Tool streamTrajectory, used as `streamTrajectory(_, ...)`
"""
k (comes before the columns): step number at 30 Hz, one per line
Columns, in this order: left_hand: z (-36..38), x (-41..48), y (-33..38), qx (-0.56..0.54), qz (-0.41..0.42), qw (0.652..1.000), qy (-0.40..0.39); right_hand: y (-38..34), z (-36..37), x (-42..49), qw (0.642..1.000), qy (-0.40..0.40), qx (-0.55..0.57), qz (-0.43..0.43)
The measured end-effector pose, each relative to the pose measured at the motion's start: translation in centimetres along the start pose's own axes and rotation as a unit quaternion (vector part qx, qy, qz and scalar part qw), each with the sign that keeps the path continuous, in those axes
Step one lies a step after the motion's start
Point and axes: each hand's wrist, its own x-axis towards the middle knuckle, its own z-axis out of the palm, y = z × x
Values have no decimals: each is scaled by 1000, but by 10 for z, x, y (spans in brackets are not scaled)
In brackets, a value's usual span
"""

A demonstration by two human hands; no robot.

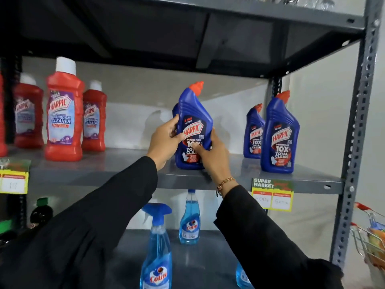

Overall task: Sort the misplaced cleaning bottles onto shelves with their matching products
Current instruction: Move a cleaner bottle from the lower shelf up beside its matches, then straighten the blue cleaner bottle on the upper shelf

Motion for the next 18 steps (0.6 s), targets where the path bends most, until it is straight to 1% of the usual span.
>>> streamTrajectory(6, 2, 18, -22, -13, -20, 1000, 0, 16, 8, 15, 1000, -10, 2, 7)
streamTrajectory(10, 2, 16, -18, 4, -17, 1000, 11, 17, 8, 14, 1000, -2, -11, 7)
streamTrajectory(11, 0, 12, -16, 42, 6, 999, 30, 18, 8, 10, 1000, 16, -16, -9)
streamTrajectory(13, -2, -8, -12, 122, 94, 982, 111, 20, 9, -8, 991, 85, -24, -96)
streamTrajectory(15, -2, -44, -19, 124, 205, 951, 197, 29, 15, -39, 966, 147, -33, -208)
streamTrajectory(16, 0, -67, -34, 120, 255, 933, 224, 42, 23, -62, 957, 152, -36, -246)
streamTrajectory(17, 3, -87, -48, 123, 299, 915, 240, 55, 28, -81, 948, 138, -48, -282)
streamTrajectory(18, 5, -116, -71, 135, 308, 912, 237, 76, 39, -110, 948, 99, -67, -294)
